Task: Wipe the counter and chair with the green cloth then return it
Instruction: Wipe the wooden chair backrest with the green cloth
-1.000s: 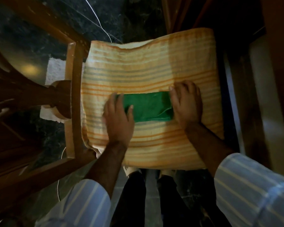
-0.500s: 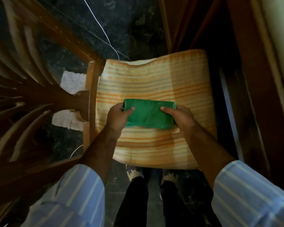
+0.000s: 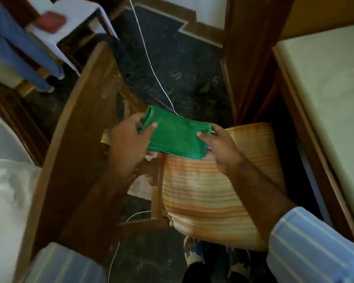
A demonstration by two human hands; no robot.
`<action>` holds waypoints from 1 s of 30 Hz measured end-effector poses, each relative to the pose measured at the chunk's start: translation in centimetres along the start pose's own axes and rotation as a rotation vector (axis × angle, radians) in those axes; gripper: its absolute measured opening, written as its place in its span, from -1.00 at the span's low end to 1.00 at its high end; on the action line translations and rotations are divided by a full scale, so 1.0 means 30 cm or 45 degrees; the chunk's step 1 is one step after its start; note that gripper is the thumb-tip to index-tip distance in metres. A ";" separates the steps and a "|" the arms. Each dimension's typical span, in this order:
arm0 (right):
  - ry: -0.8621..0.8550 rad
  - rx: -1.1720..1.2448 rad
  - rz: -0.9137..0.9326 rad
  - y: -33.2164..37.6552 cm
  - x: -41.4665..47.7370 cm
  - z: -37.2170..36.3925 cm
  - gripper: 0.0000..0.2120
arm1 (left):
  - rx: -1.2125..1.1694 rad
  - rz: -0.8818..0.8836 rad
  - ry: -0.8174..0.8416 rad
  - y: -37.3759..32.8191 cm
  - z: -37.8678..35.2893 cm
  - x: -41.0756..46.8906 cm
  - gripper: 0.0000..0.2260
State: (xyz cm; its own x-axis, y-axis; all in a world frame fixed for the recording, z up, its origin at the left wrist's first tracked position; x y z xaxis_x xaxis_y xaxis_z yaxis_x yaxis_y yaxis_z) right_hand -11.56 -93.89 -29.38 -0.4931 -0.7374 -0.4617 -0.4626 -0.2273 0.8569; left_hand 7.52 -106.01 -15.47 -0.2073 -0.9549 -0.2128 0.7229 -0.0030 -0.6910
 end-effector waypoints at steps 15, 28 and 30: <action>0.060 -0.701 0.519 0.211 -0.078 -0.667 -0.50 | 0.657 -0.656 -0.481 -0.174 0.478 0.109 -0.72; 0.195 -0.220 0.559 0.169 -0.131 -0.937 -0.46 | 0.189 -0.554 -0.344 -0.138 0.465 0.120 -0.57; 0.163 -0.256 0.560 0.196 -0.079 -0.938 -0.46 | 0.197 -0.467 -0.165 -0.108 0.426 0.153 -0.45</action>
State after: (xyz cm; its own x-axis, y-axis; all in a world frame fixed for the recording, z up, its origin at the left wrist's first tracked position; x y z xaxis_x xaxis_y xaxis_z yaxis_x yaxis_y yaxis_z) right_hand 7.61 -111.37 -16.80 -0.5095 -0.8601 -0.0258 -0.0735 0.0136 0.9972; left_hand 12.67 -114.18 -5.38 -0.3919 -0.9116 0.1239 0.7088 -0.3851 -0.5910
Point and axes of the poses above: each hand's wrist, its own x-axis towards the middle knuckle, its own z-axis out of the back of the hand, y = z × x, the point moved 10 cm from there along x, towards the middle knuckle, and after that the axes turned 7 degrees about z, right-handed, at the moved point
